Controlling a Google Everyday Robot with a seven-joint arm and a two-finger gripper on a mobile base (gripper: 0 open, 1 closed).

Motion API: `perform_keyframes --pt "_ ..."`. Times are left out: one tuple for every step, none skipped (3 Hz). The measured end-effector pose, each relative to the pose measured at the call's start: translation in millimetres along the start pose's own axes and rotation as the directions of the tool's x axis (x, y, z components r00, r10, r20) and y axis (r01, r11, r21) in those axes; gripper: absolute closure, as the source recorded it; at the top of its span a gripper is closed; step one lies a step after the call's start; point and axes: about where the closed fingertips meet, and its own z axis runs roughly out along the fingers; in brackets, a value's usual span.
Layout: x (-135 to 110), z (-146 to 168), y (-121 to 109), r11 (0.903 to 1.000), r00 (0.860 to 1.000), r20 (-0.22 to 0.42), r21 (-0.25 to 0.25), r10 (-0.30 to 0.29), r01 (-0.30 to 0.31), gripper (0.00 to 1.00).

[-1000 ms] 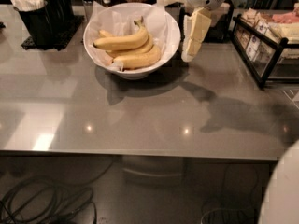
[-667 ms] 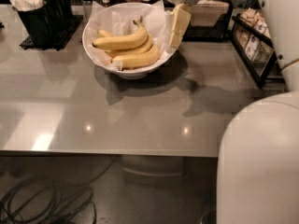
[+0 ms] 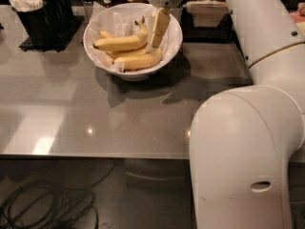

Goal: Pick banana from white bowl

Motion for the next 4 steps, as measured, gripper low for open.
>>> perform_keyframes --pt "1.6 57.4 -16.6 0.9974 0.998 0.061 -0.069 -0.013 0.018 0.00" --pt "1.6 61.0 -25.8 0.9991 0.998 0.065 -0.039 -0.012 0.015 0.00" --pt "0.3 66.1 -32.7 0.9997 0.997 0.070 -0.019 -0.012 0.014 0.13" --pt "-0.5 70.4 -37.7 0.9999 0.997 0.074 -0.005 -0.012 0.012 0.32"
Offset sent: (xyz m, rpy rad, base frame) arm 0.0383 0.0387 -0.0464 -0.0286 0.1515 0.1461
